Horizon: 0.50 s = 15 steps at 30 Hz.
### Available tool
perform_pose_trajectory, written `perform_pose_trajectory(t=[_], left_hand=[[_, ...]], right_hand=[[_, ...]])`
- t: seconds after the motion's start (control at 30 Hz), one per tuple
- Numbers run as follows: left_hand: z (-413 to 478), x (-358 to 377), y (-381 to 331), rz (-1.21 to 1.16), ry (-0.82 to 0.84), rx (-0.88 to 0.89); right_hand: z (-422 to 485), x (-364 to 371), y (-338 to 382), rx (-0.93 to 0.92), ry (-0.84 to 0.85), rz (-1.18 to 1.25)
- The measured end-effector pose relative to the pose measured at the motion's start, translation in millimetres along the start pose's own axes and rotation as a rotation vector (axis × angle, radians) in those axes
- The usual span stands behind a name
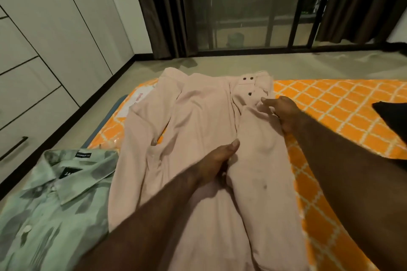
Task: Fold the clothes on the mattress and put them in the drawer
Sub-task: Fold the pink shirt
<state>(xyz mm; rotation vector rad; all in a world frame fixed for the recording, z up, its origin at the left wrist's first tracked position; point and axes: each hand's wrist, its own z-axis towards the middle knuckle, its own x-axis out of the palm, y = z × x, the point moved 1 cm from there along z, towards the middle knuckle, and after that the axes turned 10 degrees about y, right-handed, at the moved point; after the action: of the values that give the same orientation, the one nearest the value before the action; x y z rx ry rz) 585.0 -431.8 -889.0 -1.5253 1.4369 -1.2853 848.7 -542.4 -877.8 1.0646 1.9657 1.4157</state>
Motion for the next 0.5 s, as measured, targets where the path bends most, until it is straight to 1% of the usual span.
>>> perform_pose_trajectory(t=[0.07,0.13,0.2,0.23,0.33,0.43,0.5], left_hand=[[-3,7,-3,-0.016,-0.04,-0.024],[-6,11,-4,-0.002,-0.056,-0.019],[-8,14,-4,0.024,-0.112,-0.017],[-10,17,-4,0.073,-0.168,-0.028],[-17,31,10,0.253,-0.244,-0.056],[-38,55,9,0.346,-0.236,0.001],[-53,68,0,0.416,-0.303,0.014]], right_hand=[[-26,3,2,-0.03,-0.046,0.048],[-53,8,1,-0.052,-0.097,0.024],[-81,11,-8,-0.032,-0.162,-0.106],[-98,11,-13,-0.006,-0.176,-0.192],[-157,20,-30,0.078,-0.204,-0.384],[-218,35,-41,0.171,-0.174,-0.496],[-252,41,-39,0.219,-0.109,-0.59]])
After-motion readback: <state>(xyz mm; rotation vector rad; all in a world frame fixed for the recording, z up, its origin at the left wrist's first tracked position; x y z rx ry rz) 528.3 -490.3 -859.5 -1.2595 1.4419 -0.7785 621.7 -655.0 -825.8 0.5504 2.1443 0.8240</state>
